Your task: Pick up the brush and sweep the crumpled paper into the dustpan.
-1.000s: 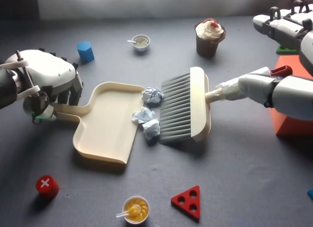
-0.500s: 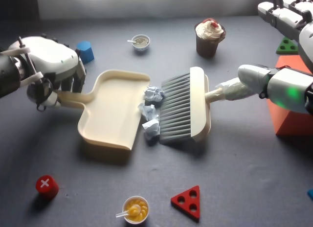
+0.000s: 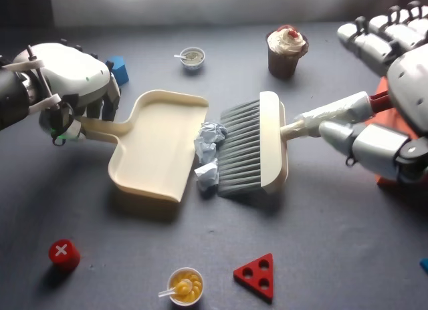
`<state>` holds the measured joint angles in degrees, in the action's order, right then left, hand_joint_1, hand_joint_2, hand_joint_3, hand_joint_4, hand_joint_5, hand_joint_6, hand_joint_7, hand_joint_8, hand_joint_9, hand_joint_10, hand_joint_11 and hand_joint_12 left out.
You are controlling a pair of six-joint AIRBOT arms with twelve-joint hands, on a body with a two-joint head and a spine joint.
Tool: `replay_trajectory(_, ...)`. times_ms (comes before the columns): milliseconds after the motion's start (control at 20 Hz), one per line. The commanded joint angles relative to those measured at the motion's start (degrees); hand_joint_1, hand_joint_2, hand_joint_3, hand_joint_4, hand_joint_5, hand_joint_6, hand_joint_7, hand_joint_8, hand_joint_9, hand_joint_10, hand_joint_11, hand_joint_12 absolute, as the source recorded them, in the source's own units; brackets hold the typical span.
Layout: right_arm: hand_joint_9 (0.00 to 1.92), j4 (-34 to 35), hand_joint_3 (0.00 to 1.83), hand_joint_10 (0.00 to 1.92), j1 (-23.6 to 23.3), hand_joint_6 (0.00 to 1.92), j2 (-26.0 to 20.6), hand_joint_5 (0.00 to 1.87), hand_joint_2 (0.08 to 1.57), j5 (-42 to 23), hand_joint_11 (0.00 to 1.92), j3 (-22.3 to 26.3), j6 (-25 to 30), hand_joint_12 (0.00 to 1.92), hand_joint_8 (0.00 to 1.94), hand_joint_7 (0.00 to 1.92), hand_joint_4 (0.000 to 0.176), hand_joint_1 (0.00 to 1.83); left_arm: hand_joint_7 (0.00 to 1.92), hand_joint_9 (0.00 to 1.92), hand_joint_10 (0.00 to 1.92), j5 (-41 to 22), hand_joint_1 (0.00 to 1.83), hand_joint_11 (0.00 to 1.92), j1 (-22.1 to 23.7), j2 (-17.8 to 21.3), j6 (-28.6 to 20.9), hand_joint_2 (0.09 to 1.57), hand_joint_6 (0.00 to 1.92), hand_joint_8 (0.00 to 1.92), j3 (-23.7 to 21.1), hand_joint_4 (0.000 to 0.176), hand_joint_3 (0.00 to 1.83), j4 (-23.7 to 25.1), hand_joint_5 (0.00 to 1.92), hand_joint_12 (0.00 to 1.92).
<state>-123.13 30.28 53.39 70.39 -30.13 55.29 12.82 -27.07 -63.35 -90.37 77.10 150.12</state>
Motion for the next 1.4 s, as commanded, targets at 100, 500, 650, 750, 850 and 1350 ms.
replay_trajectory(100,0.15,-5.1,0.0,0.0,-0.2,0.0,1.3,0.12,1.12,5.2,0.2,-0.9,-2.2,0.0,0.0,0.14,0.0,0.7,1.11,1.08,0.85,5.5,1.5,0.87,0.0,0.4,-2.0,1.06,0.8,0.57,0.5,0.0,0.0,5.3,1.02,1.49)
replay_trajectory(500,0.09,-2.6,0.0,0.0,1.6,0.0,5.1,0.04,0.99,6.3,0.22,-3.9,-6.2,0.01,0.0,0.05,0.0,1.28,1.12,1.07,0.99,6.2,1.41,0.89,-0.4,0.1,-7.1,1.05,0.78,0.6,1.9,0.0,0.0,11.9,1.05,1.05)
replay_trajectory(650,0.1,-2.8,0.0,0.01,2.2,0.01,5.7,0.05,0.95,6.4,0.23,-4.0,-6.4,0.02,0.01,0.05,0.0,1.32,1.13,1.07,0.87,6.3,1.5,0.89,0.0,0.1,-7.1,1.05,0.76,0.52,2.3,0.0,0.0,12.8,1.04,1.47)
replay_trajectory(750,0.08,-2.8,0.0,0.0,2.2,0.0,6.3,0.04,0.97,6.4,0.21,-4.0,-6.4,0.0,0.0,0.04,0.0,1.34,1.15,1.08,0.85,6.4,1.5,0.89,0.4,0.1,-7.1,1.05,0.77,0.47,2.4,0.0,0.0,13.7,1.04,1.46)
replay_trajectory(850,0.08,-2.8,0.0,0.0,2.2,0.01,6.7,0.05,0.96,6.4,0.18,-4.0,-6.6,0.0,0.0,0.05,0.0,1.34,1.14,1.09,0.83,6.4,1.5,0.89,0.6,-0.1,-7.2,1.05,0.76,0.5,2.5,0.0,0.0,14.1,1.04,1.46)
replay_trajectory(1350,0.08,-1.3,0.0,0.0,2.2,0.01,9.9,0.08,0.96,8.4,0.13,-5.6,-7.9,0.0,0.0,0.07,0.0,1.31,1.12,1.09,0.82,6.6,1.5,0.88,1.0,-0.4,-7.2,1.05,0.78,0.56,2.4,0.0,0.0,16.0,1.02,1.48)
